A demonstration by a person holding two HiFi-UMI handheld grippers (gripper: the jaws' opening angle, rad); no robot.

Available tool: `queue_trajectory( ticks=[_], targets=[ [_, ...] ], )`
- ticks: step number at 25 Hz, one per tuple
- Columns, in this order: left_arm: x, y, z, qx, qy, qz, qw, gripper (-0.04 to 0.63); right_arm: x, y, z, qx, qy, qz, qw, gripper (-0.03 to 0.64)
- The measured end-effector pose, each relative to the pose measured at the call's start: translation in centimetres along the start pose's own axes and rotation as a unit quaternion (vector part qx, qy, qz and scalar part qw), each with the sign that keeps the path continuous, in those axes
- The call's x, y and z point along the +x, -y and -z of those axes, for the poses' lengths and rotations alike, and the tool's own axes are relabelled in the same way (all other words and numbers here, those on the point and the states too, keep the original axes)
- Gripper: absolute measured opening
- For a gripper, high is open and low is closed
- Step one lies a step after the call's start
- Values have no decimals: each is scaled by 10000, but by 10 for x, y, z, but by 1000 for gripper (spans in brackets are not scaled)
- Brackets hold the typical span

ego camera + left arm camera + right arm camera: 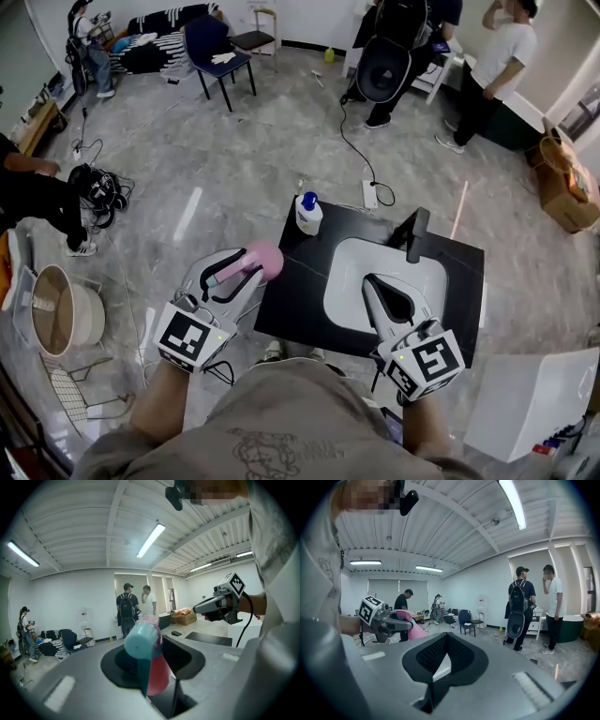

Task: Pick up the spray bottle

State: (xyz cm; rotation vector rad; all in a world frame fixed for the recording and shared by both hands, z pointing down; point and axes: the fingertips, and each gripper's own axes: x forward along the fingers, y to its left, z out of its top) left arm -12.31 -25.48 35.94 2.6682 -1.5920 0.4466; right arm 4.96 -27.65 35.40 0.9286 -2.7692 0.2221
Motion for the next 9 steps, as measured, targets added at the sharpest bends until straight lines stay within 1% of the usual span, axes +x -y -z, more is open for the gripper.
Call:
queue_trajectory(
  ticks=[2,6,9],
  targets=[
    [-1,0,0,18,12,4,10000,138,0,-1,0,10,-3,-12,10000,28],
    [-3,-2,-4,-93,-5,2,10000,138,2,-6,-3,11,-18,-33,10000,28],
    [-4,-3,-9,28,40,78,10000,138,4,-9,-3,6,-36,-45,10000,28]
  ],
)
